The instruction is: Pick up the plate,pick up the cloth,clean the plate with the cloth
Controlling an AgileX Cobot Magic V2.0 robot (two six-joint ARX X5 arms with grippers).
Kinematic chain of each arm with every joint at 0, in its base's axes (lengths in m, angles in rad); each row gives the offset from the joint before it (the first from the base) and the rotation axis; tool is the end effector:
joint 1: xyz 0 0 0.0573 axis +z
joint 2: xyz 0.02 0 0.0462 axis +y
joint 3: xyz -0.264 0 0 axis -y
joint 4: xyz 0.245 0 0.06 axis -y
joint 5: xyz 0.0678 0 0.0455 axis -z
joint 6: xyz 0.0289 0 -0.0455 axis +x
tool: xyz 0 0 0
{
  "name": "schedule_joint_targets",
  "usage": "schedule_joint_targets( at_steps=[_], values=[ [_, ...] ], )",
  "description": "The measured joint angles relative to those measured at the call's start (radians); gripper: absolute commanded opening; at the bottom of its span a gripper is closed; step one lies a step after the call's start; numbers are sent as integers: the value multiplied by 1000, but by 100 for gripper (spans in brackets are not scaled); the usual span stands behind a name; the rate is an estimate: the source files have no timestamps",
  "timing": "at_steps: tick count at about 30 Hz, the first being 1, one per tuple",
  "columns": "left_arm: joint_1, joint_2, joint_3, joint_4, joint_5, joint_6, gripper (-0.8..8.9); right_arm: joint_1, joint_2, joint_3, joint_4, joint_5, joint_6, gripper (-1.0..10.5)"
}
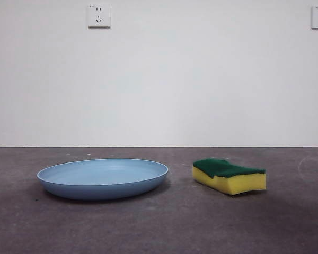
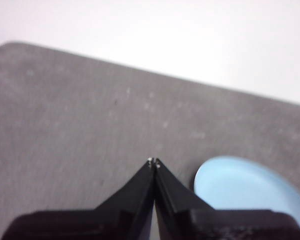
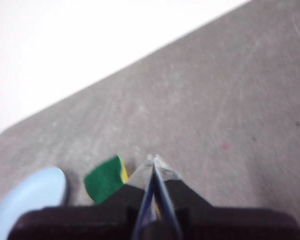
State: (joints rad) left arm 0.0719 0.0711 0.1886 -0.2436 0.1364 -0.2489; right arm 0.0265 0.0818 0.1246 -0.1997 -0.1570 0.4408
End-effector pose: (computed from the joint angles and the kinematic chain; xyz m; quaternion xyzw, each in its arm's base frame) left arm 0.0887 0.0024 0.1984 -0.1303 0.0662 -0.0242 0.9890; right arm 0.0941 0.0070 0.1804 0.2220 0.0963 0.0720 0.9676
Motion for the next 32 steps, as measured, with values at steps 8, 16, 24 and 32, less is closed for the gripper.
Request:
schedule_joint_targets(
  at_steps=[8,16,24,32],
  values=[
    [0,201,217,-51,39,-11,-7,0,248,166,-2,-27,16,-10],
    [0,447,391,-147,197,2,-6,0,568,400,-73,-239,-67,-10],
    [0,674,471,-271,418,47,3,0,852,640,-311,-349,-252,8],
    [-14,752,472,-253,435,50,444,0,970,745,-406,-357,-338,418]
  ],
)
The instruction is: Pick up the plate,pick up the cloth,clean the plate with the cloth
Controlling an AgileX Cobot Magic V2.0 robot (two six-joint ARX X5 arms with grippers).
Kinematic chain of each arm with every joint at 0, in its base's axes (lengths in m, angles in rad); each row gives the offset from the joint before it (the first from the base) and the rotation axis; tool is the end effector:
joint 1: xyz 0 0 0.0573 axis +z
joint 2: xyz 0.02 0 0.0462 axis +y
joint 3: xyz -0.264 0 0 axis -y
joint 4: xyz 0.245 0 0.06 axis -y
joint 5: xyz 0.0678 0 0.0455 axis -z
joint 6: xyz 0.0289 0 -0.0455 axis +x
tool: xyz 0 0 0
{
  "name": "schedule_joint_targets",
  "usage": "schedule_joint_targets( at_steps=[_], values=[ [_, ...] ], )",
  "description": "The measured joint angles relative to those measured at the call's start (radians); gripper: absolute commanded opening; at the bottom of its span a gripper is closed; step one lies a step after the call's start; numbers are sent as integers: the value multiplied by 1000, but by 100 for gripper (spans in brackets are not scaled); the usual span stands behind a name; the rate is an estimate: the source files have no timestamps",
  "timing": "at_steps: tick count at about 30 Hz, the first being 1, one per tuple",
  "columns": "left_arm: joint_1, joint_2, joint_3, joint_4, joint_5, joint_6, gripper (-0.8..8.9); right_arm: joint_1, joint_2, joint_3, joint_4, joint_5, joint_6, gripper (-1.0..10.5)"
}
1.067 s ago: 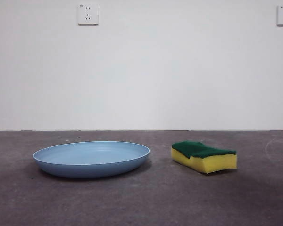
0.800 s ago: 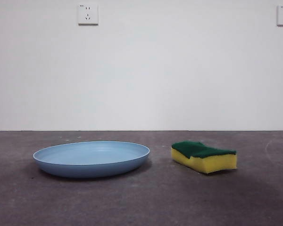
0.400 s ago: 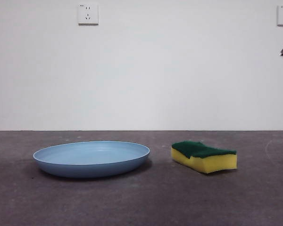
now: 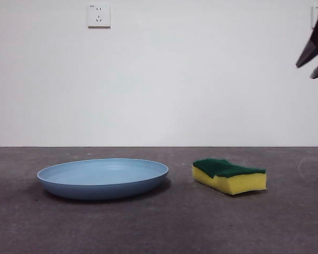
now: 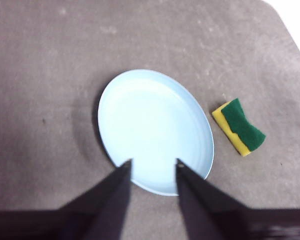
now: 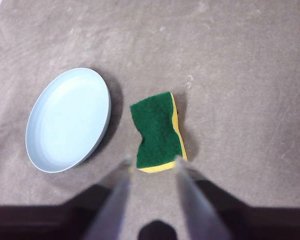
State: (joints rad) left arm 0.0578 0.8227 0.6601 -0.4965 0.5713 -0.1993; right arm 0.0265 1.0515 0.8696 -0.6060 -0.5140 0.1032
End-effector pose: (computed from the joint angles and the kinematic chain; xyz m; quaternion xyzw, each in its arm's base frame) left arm 0.1653 -0.0061 0.2601 -0.1907 0.3301 -0.2085 0.9007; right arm 0.2059 0.0197 0.2815 0.1384 0.3847 0.2270 0.8839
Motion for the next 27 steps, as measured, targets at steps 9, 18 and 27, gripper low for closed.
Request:
schedule_joint_targets(
  at_steps=[9,18,27],
  values=[
    [-9,63,7,64,-12,-2,438,0,0,1,-3,-2,-7,410],
    [-79,359,132,72,-112,1,437,15,0,1,-16,-8,-7,410],
    [-180,631,276,80,-248,25,436,26,0,1,-59,-9,-7,410]
  ],
)
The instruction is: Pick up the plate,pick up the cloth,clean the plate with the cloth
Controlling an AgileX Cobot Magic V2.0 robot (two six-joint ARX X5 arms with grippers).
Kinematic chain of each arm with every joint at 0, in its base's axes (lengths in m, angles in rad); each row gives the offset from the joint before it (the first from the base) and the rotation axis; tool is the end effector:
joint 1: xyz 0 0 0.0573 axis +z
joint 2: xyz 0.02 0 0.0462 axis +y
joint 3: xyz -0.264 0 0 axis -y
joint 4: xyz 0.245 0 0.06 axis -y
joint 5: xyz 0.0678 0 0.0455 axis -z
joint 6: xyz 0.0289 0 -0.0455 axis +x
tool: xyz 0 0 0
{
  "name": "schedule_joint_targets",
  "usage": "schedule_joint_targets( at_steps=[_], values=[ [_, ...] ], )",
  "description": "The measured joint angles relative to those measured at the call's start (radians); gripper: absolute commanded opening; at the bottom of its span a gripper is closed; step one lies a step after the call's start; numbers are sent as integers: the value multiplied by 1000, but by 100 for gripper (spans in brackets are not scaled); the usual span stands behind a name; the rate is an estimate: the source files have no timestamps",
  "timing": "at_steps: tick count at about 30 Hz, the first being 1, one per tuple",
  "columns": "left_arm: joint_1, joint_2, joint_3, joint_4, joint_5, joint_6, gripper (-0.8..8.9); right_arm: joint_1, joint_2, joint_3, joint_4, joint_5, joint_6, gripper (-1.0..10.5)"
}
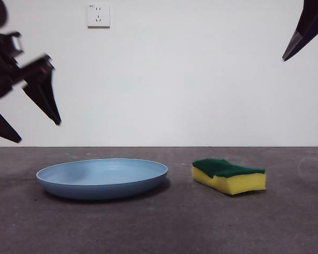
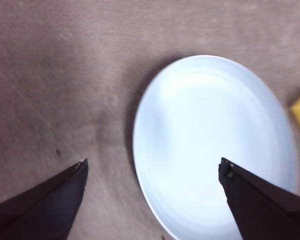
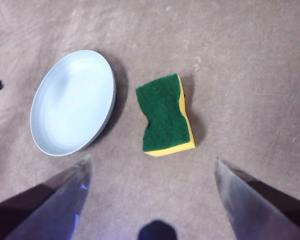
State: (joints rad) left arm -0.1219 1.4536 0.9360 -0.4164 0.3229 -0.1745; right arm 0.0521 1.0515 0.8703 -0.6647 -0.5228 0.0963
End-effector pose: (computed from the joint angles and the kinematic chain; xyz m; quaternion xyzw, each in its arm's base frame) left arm 0.2851 -0.0442 0.2201 -0.1209 0.4634 -0.1572 0.8637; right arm 0.2013 0.0249 0.2781 0.1377 0.4111 0.2390 0.8688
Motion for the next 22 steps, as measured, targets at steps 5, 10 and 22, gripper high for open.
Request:
schedule_joint_targets(
  at_steps=[5,10,22],
  values=[
    [-42,110,48,14,-41,8,436,0,0,0,-15,0,0,410],
    [-65,192,48,56,-60,10,436,0,0,0,-23,0,0,410],
    [-92,258,51,74,-61,13,135,0,0,0,-23,0,0,409]
  ],
)
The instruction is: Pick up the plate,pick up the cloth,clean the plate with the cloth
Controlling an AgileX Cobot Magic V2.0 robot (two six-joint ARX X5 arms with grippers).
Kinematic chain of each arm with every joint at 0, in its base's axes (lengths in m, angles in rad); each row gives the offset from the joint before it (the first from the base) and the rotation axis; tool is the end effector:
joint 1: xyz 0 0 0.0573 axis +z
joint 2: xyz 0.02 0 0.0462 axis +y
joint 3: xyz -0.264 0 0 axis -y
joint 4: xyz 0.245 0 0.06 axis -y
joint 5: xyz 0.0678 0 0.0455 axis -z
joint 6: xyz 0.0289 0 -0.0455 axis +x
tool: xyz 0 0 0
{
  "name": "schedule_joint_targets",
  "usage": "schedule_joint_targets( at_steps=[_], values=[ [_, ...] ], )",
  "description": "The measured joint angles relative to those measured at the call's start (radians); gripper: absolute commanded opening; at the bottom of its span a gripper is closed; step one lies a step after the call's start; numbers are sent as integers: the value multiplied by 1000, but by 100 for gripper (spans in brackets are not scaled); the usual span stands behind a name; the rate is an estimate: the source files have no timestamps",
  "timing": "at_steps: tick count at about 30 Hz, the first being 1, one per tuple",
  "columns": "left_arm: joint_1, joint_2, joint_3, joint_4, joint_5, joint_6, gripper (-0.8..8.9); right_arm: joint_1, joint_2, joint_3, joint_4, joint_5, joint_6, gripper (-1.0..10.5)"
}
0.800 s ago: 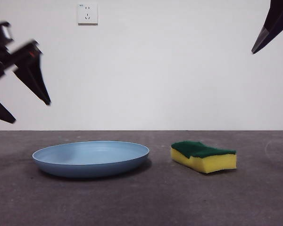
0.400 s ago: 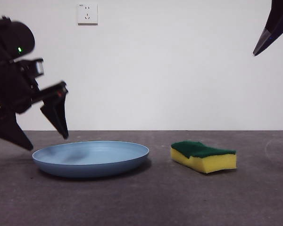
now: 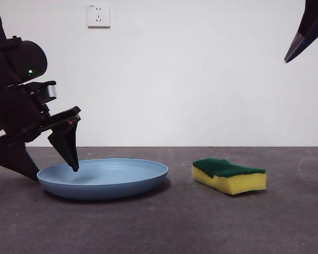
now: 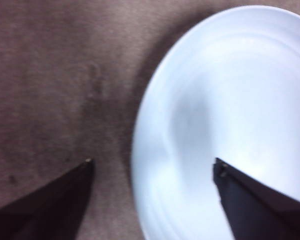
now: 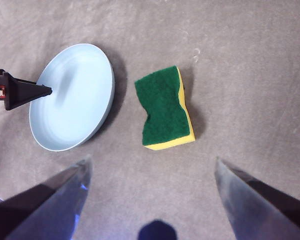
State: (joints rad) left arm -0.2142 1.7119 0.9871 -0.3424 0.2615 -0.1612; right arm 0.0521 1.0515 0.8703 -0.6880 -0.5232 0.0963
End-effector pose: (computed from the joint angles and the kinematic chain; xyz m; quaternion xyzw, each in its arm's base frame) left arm 0.3175 -0.0767 0.1635 -0.0794 0.5232 -0.1613 0.8331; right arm 0.1997 0.0249 0.2767 0.1400 0.4213 0.2373 0.8640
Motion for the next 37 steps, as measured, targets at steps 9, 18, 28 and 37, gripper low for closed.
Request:
schedule_joint_targets(
  at_steps=[9,18,28,37],
  values=[
    [-24,1,0,-2,-2,39,-9,0,0,0,3,0,0,409],
    [-24,0,13,0,3,49,-9,31,6,41,18,7,-8,405],
    [-24,-67,150,-159,-2,119,-9,216,106,208,29,216,-71,404],
    [-24,-163,221,-266,-73,173,-9,340,355,236,62,344,-140,405]
  ],
)
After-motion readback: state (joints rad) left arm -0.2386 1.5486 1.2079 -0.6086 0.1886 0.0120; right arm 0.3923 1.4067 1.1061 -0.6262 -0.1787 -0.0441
